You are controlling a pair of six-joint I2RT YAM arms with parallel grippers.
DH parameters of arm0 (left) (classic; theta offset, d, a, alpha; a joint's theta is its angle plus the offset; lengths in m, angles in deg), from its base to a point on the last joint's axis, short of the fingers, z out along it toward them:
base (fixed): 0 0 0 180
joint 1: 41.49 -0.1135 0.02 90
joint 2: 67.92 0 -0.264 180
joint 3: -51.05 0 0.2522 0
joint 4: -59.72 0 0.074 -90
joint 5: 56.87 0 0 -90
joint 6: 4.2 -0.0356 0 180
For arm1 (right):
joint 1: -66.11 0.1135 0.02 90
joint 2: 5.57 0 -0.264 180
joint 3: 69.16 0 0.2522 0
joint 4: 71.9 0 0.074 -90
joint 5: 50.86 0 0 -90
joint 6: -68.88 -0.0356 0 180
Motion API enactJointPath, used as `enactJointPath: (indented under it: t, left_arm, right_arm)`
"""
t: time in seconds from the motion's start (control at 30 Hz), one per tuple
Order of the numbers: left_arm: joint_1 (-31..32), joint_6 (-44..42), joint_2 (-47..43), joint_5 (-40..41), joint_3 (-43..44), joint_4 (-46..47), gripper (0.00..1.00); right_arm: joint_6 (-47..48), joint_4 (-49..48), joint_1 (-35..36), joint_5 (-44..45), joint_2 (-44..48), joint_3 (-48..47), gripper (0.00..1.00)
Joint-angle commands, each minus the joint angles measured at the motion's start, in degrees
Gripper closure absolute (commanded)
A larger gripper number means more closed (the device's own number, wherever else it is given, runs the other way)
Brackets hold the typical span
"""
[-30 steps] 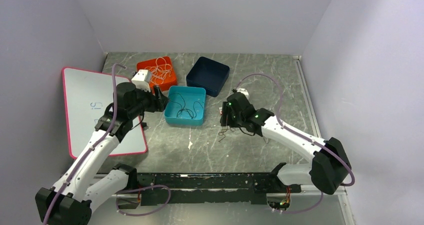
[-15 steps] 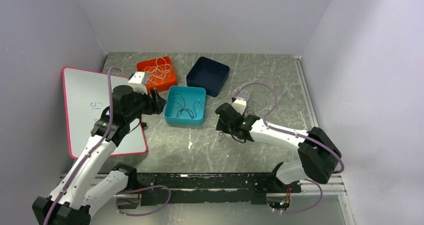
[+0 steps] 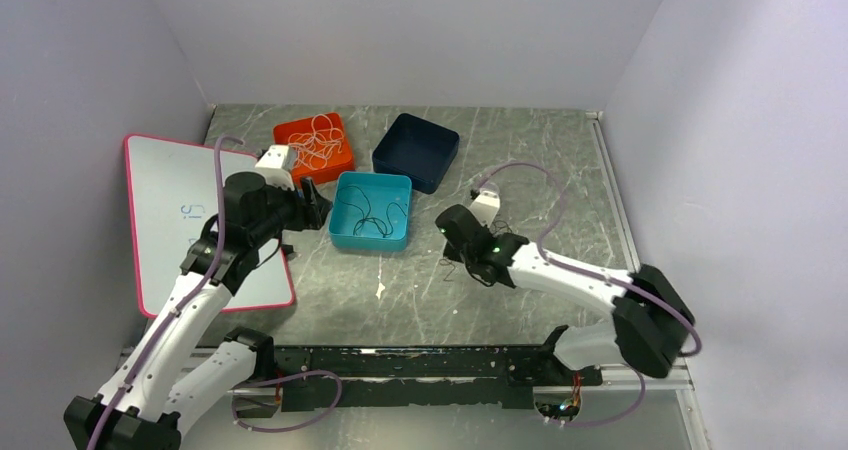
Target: Untangle the cables
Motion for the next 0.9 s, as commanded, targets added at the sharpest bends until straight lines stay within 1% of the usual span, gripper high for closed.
enactJointPath:
  t: [0.0, 0.17, 0.27, 0.37, 0.43, 0.53, 0.6, 0.67, 0.8, 0.87]
  left_arm:
    - [0.3, -0.1, -1.5, -1.2, -1.2, 2.5, 0.32]
    - [0.3, -0.4, -0.7, -6.2, -2.0, 7.7, 0.31]
    - [0.3, -1.1, -0.7, -9.7, -1.8, 10.9, 0.31]
    - [0.3, -1.0, -1.2, -14.0, -2.2, 14.5, 0.31]
    - [0.3, -0.8, -1.4, -16.2, -2.4, 15.9, 0.31]
    - [0.3, -0.9, -1.5, -18.7, -2.2, 16.2, 0.31]
    - [0.3, -0.8, -2.2, -22.1, -2.6, 17.0, 0.31]
    - [0.3, -0.6, -3.1, -25.6, -3.5, 18.3, 0.31]
    - [0.3, 0.9, -5.1, -32.2, -5.6, 21.5, 0.32]
    - [0.3, 1.7, -5.9, -33.9, -6.4, 22.8, 0.31]
  right_arm:
    - [6.6, -1.1, 0.3, 1.7, 9.2, -0.4, 1.0]
    - [16.5, 4.2, 0.4, -4.3, 14.8, -5.8, 1.0]
    - [24.0, 2.9, 0.4, -10.4, 18.8, -7.1, 1.0]
    - [32.0, -0.1, 0.3, -18.9, 21.8, -8.3, 1.0]
    - [37.7, -1.3, 0.3, -26.0, 22.3, -9.1, 1.0]
    - [45.5, -2.5, 0.3, -41.0, 22.3, -10.2, 1.0]
    - [48.1, -3.9, 0.3, -48.1, 22.3, -10.0, 1.0]
    - [49.0, -5.0, 0.3, -52.3, 22.0, -10.0, 1.0]
    - [49.1, -6.9, 0.3, -55.4, 21.0, -10.4, 1.0]
    - [48.5, -8.2, 0.3, -55.8, 20.6, -10.4, 1.0]
